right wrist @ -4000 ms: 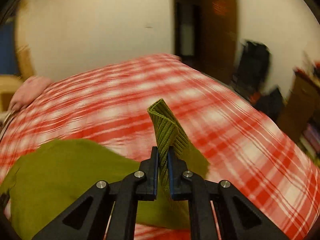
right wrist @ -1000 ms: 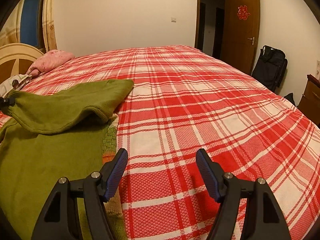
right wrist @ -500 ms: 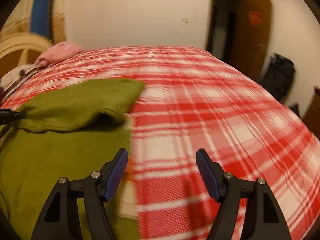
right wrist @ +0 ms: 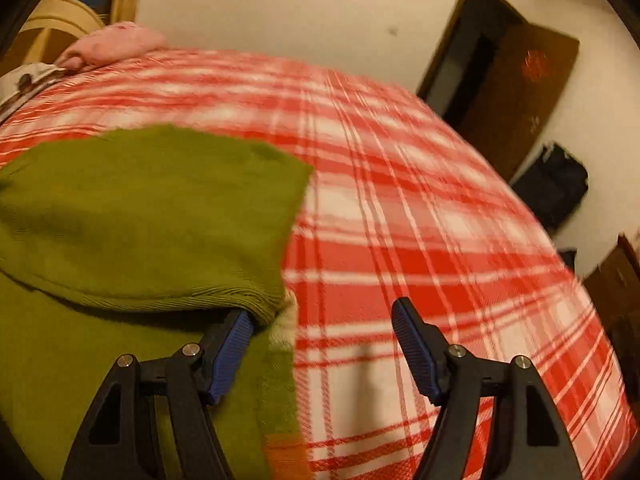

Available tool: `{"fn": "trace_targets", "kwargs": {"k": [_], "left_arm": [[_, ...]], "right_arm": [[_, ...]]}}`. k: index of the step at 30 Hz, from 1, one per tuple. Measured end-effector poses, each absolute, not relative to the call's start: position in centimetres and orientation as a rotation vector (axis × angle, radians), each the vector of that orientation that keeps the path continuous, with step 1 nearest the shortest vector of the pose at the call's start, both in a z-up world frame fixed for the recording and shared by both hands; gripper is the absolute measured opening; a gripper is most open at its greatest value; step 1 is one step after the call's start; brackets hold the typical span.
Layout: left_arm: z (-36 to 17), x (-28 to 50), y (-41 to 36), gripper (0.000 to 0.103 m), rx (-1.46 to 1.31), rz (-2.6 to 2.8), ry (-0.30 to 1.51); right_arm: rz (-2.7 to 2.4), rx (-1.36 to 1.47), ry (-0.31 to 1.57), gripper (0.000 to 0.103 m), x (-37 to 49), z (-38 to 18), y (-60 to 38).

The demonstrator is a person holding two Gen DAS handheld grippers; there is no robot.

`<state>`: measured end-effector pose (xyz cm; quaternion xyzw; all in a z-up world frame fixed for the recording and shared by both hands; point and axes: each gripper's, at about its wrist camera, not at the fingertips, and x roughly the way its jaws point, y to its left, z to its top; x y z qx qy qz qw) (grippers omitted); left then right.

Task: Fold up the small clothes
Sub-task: 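Grasp the other sleeve cuff with the left tool and carry it over the body, then lay the cuff on the sweater body and open the left tool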

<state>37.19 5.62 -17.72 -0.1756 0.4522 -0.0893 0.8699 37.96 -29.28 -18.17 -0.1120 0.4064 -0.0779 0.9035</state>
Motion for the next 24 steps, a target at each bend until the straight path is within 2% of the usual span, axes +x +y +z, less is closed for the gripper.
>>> {"fn": "trace_targets", "kwargs": {"k": [7,12,14,15,16,17,21,24], "left_arm": [[-17.7,35.6,5.5,0.011,-0.369,-0.206,0.941],[-16.7,34.5,5.5,0.026,-0.288,-0.168,0.883],[-16.0,33.9,5.6,0.05,-0.238,-0.127,0.84],[-15.6,33.6,5.5,0.057,-0.211,-0.109,0.81],[-15.4,33.4,5.4,0.068,-0.186,-0.092,0.791],[-15.3,33.3,5.1,0.073,-0.156,-0.075,0.781],[-16.9,34.4,4.0,0.073,-0.078,-0.028,0.85],[-18.0,34.7,3.8,0.073,-0.027,0.02,0.889]], "right_arm": [[-0.18,-0.176,0.861,0.071,37.4,-18.2,-30.6],[-0.244,-0.197,0.875,0.071,36.3,-17.3,-30.9],[-0.284,-0.22,0.862,0.071,35.7,-16.5,-31.2],[-0.281,-0.219,0.846,0.072,35.4,-16.0,-31.1],[-0.257,-0.214,0.823,0.073,35.1,-15.3,-30.7],[-0.228,-0.214,0.806,0.073,35.1,-14.7,-30.1],[-0.005,-0.142,0.792,0.073,37.2,-13.2,-26.8],[0.08,-0.077,0.854,0.073,39.8,-14.3,-25.9]]}}
